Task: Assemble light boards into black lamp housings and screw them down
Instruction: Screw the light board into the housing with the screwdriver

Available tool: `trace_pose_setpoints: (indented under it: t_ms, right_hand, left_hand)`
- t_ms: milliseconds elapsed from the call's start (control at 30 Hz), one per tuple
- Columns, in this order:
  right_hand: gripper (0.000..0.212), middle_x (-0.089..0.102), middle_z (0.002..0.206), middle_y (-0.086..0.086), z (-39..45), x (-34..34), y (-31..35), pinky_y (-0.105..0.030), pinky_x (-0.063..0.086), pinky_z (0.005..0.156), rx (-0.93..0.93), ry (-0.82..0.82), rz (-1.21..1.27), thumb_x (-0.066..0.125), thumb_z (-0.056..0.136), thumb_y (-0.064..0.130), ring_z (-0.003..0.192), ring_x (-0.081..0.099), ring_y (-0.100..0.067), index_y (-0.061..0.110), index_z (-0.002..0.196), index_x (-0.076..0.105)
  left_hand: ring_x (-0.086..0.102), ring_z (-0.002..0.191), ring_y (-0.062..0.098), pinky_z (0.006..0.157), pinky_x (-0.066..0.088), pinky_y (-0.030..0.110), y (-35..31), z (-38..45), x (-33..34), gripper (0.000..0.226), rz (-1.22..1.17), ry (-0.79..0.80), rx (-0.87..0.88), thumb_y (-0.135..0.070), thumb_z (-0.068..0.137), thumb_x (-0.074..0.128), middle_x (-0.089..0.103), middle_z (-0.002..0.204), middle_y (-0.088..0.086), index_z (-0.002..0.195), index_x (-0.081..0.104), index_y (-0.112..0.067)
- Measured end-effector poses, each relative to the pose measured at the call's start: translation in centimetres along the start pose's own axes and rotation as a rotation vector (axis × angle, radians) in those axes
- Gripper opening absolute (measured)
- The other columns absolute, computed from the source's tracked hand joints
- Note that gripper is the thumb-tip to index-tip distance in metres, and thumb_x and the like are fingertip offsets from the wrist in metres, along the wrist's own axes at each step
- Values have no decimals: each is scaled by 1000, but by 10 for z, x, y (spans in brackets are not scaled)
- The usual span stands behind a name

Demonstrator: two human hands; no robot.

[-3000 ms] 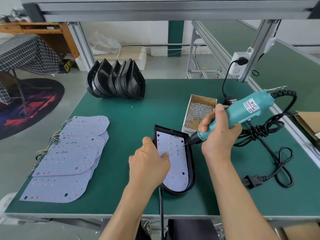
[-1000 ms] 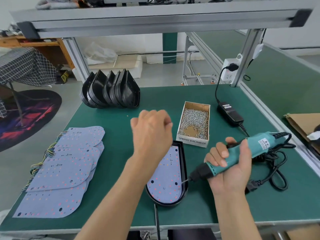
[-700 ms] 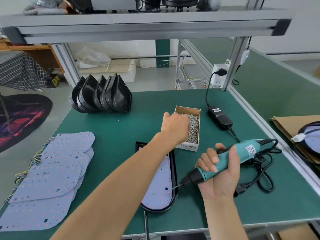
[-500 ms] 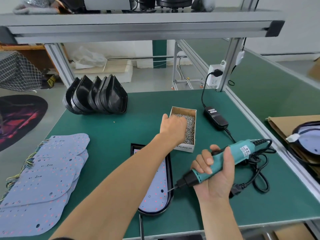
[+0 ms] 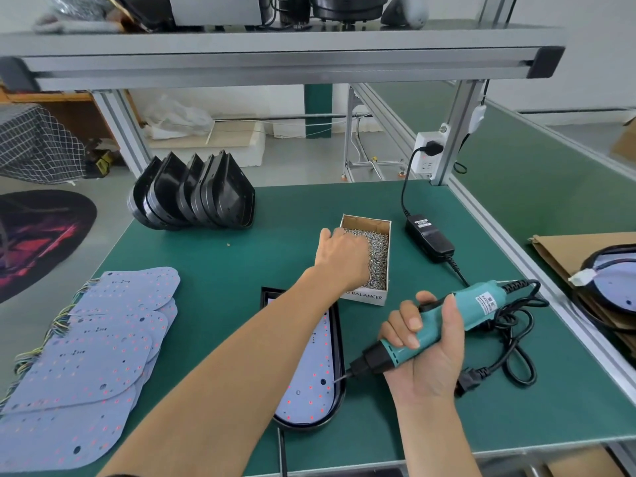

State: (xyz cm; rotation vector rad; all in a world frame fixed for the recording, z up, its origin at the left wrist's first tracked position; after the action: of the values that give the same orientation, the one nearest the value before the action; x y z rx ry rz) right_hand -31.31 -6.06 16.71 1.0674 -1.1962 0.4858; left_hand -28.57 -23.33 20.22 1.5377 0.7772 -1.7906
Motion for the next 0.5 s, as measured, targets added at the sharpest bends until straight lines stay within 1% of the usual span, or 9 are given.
trace_pose_setpoints:
  t_ms: [67, 133, 167, 200, 233, 300, 367, 433, 500]
  right_hand:
    - [31, 44, 60, 5, 1, 0, 0, -19, 39, 43, 0, 0, -8, 60, 96, 48, 41, 37, -5, 19, 89, 66]
    - [30, 44, 59, 6, 1, 1, 0, -19, 38, 43, 2, 0, -23, 61, 95, 48, 41, 37, -5, 19, 88, 66]
    - [30, 43, 59, 6, 1, 1, 0, -19, 38, 43, 1, -1, -28, 61, 95, 48, 41, 36, -5, 20, 88, 67]
    - [30, 43, 59, 6, 1, 2, 0, -19, 38, 43, -1, -2, -29, 61, 95, 48, 41, 36, -5, 20, 87, 67]
    - [30, 43, 59, 6, 1, 2, -1, -19, 37, 44, -2, -5, -28, 60, 96, 48, 41, 36, -5, 20, 87, 67]
    - [32, 43, 59, 6, 0, 1, -1, -19, 37, 44, -3, -12, -27, 56, 100, 47, 41, 36, -5, 20, 87, 66]
    - [33, 43, 59, 6, 0, 2, -2, -19, 37, 44, -2, -15, -30, 52, 102, 46, 42, 36, -5, 19, 86, 65]
    - [33, 43, 59, 6, -1, 4, -3, -19, 36, 44, 2, -16, -35, 52, 102, 45, 42, 35, -5, 19, 86, 64]
    - [31, 43, 60, 6, -3, 8, -3, -19, 36, 44, 4, -18, -37, 54, 100, 45, 43, 35, -5, 19, 87, 63]
  left_hand:
    - [50, 91, 27, 82, 30, 40, 6, -6, -13, 12, -136, -63, -8, -19, 93, 51, 62, 87, 3, 81, 52, -17]
    - [57, 90, 23, 84, 38, 36, 20, -16, -27, 13, -411, -86, -45, -22, 98, 53, 69, 91, -1, 90, 62, -16]
    - [61, 86, 17, 80, 43, 30, 31, -23, -34, 10, -590, -90, -86, -23, 97, 58, 70, 88, -5, 92, 65, -18]
    - [62, 77, 8, 72, 45, 21, 40, -34, -40, 6, -753, -100, -127, -23, 94, 65, 70, 82, -9, 89, 68, -21]
    - [60, 66, 0, 62, 43, 12, 50, -46, -48, 6, -872, -123, -165, -23, 90, 70, 70, 76, -10, 84, 69, -24]
    - [54, 53, -2, 52, 37, 8, 66, -73, -58, 9, -1031, -169, -223, -22, 85, 77, 71, 68, -9, 78, 71, -23]
    - [56, 59, 0, 57, 43, 9, 77, -101, -65, 7, -1137, -186, -250, -20, 86, 79, 75, 72, -7, 85, 72, -23]
    - [64, 69, 0, 66, 45, 6, 85, -127, -68, 11, -1212, -187, -264, -18, 91, 76, 79, 79, -8, 98, 74, -27]
    - [69, 76, -1, 71, 46, 6, 92, -151, -70, 12, -1265, -209, -284, -16, 95, 73, 79, 81, -7, 100, 77, -26]
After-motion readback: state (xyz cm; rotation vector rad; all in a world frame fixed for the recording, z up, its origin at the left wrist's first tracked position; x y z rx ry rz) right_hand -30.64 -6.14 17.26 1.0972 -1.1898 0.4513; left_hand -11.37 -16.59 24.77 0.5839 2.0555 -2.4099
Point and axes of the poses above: each hand's wrist, its own z-axis towards the middle knuckle, its own x-axis out of the palm, y = z × x, the point moved 9 cm from there along z, towards the middle knuckle
